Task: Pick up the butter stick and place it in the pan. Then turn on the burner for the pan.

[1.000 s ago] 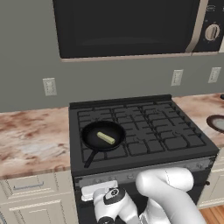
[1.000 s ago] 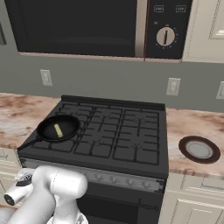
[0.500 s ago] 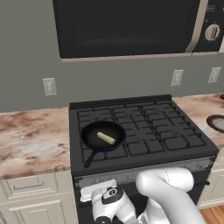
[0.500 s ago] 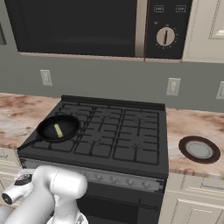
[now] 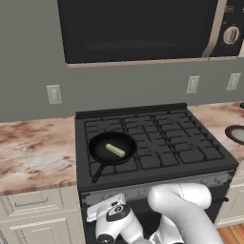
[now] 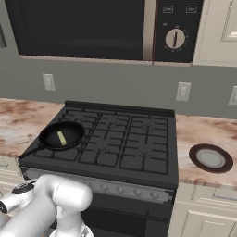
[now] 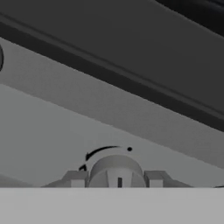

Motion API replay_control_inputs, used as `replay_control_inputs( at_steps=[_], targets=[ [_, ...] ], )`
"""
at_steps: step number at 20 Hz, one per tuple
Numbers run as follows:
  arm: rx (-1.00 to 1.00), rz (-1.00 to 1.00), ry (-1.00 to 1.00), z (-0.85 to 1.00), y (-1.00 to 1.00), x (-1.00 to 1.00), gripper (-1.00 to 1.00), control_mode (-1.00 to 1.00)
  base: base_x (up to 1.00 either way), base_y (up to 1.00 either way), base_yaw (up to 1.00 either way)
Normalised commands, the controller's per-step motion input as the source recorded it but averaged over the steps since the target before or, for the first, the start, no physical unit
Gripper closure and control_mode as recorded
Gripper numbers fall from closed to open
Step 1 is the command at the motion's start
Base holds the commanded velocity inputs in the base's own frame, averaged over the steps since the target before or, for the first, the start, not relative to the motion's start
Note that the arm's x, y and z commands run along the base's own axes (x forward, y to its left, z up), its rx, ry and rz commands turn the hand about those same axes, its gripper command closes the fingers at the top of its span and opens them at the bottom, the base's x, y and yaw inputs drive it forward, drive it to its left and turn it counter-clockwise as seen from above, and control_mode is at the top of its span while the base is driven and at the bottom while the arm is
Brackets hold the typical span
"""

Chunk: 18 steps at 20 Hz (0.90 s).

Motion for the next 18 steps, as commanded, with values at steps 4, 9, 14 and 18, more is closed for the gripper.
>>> replay_control_inputs(
  at_steps=[4,9,14,18],
  targets=[
    [-0.34,0.00,0.03,0.00,0.09,-0.02,1.00,-1.00,0.00,0.00,0.00],
    [-0.35,0.00,0.01,0.00,0.12,-0.04,1.00,-1.00,0.00,0.00,0.00],
    [-0.36,0.00,0.00,-0.01,0.14,-0.07,1.00,-1.00,0.00,0.00,0.00],
    [-0.35,0.00,0.01,-0.02,0.14,-0.08,1.00,-1.00,0.00,0.00,0.00]
  ],
)
